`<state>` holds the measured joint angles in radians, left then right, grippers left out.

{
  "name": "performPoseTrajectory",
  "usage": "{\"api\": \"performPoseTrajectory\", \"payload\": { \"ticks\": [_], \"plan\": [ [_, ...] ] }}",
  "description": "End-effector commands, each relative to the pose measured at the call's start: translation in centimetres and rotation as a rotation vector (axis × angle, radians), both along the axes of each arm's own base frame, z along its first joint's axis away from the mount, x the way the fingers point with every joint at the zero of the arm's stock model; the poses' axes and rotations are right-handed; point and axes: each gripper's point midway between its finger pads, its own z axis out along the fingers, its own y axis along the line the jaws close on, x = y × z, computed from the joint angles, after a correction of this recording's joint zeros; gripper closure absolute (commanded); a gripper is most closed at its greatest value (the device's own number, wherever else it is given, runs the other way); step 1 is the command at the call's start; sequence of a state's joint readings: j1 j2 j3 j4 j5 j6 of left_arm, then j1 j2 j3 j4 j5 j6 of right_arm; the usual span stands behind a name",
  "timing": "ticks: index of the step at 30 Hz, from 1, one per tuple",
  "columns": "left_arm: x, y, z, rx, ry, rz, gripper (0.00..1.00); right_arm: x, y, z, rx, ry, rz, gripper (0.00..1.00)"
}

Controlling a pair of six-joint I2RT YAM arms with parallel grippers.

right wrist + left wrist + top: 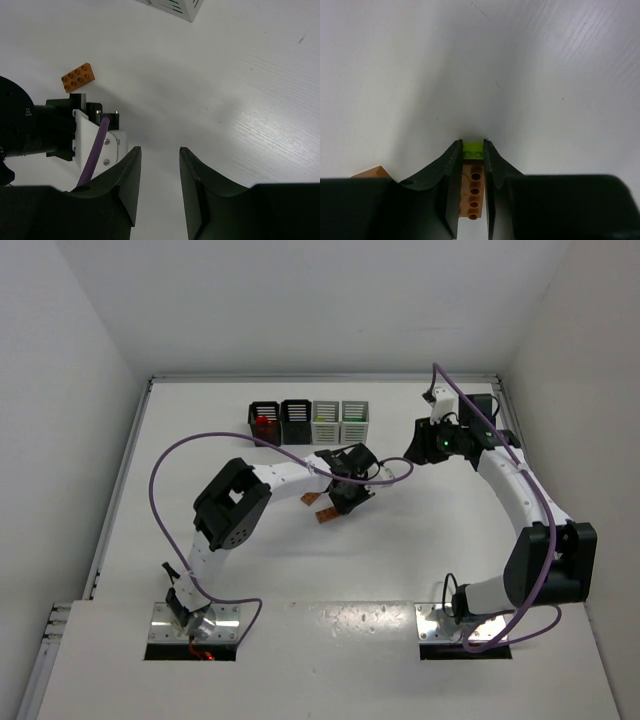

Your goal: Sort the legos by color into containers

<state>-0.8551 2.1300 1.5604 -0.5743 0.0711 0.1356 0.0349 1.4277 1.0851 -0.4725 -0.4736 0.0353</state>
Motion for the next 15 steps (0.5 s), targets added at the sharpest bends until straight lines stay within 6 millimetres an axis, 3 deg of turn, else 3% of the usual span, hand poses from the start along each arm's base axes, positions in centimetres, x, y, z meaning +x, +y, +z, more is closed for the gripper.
{"api": "performPoseTrajectory", "payload": {
  "ticks": [1,4,7,8,10,11,15],
  "plan": [
    [-0.7,0.4,-1.3,0.031,0.032,-0.020,0.76,1.0,0.2,1.3,0.023,-0.045,0.003,0.63],
    [0.0,-0.3,1.2,-0.004,-0.010,-0.016,0.78,0.9,0.2,1.6,0.023,-0.054,0.003,0.63],
    [2.7,-0.7,5.7,-0.080,-0.043,0.016,0.79,0.7,0.3,1.3,0.030,-0.048,-0.005,0.63],
    [4.9,-1.1,9.0,-0.147,-0.086,0.051,0.79,0.8,0.3,1.4,0.030,-0.057,-0.004,0.63],
    [6.7,-0.9,12.3,-0.205,-0.112,0.086,0.79,0.8,0.3,1.4,0.038,-0.051,-0.012,0.63],
    [8.8,-0.8,15.7,-0.276,-0.165,0.123,0.79,0.8,0.3,1.4,0.038,-0.051,-0.012,0.63],
    [13.1,0.8,21.7,-0.358,-0.296,0.208,0.79,0.8,0.5,1.2,0.051,-0.037,-0.010,0.63]
  ]
}}
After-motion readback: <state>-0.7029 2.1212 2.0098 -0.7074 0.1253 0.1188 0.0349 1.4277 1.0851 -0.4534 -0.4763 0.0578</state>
